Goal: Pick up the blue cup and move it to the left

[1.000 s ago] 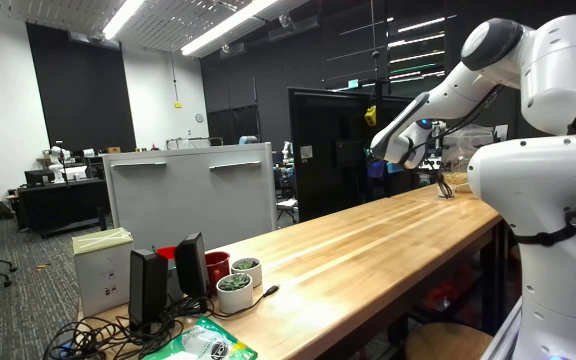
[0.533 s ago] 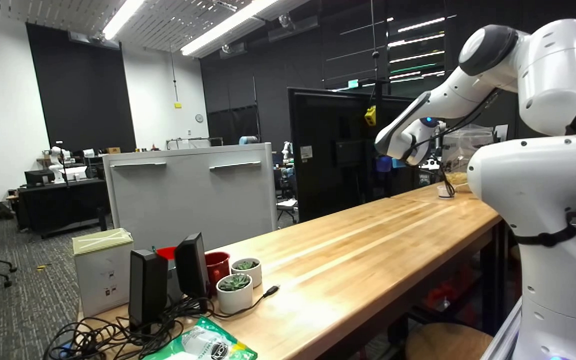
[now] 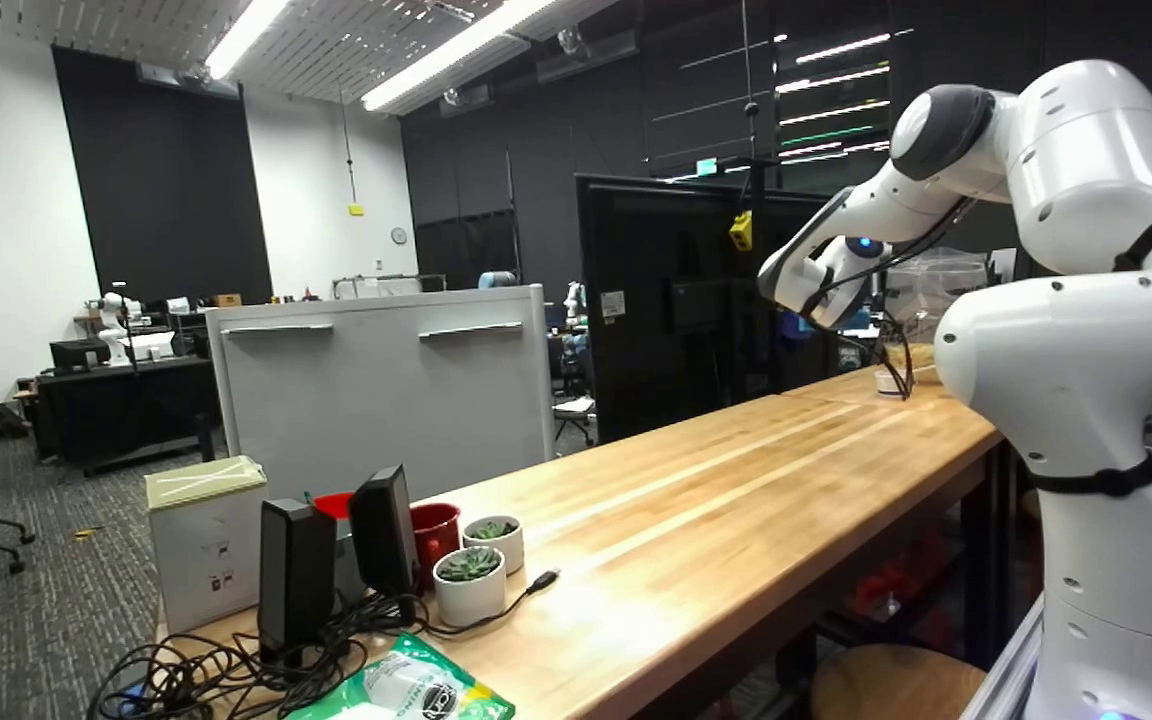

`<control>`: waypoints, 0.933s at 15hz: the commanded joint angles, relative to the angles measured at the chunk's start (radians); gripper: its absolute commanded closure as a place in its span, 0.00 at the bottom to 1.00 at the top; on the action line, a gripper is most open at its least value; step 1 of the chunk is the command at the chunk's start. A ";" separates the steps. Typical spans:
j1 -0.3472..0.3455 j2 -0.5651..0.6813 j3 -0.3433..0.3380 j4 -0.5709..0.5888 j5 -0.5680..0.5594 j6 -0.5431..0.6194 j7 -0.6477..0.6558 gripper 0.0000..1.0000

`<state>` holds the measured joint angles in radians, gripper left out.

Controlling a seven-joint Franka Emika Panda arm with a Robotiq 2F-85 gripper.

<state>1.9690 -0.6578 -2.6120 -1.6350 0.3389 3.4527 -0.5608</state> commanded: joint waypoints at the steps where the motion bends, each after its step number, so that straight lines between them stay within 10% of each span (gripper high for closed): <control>1: 0.015 -0.053 0.000 0.093 0.198 0.000 -0.141 0.42; 14: 0.064 -0.418 0.000 0.762 0.522 0.010 -0.742 0.42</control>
<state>1.9813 -0.9519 -2.6115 -1.0709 0.8218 3.4517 -1.1641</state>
